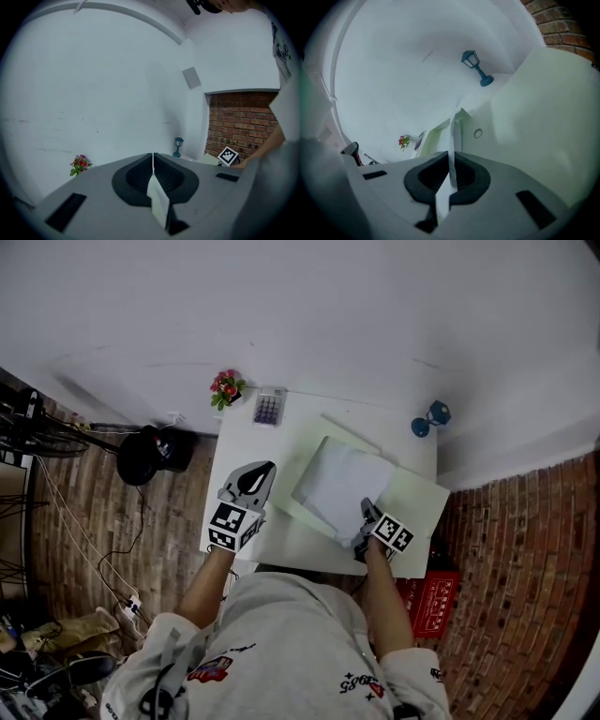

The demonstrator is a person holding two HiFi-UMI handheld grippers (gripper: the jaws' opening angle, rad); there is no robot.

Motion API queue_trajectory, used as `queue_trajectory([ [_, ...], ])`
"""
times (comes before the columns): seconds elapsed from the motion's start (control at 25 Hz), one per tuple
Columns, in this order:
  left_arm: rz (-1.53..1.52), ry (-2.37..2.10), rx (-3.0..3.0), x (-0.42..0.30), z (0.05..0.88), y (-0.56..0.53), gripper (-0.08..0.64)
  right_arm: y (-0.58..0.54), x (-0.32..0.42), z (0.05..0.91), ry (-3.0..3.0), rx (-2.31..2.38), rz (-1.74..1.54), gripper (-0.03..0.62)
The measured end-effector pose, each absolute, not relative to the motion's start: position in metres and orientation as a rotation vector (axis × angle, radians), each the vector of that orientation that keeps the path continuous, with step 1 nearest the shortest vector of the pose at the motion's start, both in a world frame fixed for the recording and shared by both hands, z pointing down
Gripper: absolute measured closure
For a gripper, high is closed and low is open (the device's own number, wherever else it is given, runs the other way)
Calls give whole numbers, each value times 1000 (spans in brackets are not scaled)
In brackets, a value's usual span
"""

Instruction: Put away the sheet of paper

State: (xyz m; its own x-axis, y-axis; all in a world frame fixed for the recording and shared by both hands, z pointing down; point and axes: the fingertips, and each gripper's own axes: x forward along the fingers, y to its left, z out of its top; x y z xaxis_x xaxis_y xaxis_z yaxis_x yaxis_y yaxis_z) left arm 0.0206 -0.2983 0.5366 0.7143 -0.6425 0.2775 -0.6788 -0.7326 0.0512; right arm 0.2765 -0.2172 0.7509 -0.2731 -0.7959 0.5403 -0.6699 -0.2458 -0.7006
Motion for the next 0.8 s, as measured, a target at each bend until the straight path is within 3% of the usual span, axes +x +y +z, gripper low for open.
queue_trajectory([
  [0.8, 365, -1174, 2705, -4, 545, -310, 534, -254, 250, 783, 1753, -1717, -1725, 591],
])
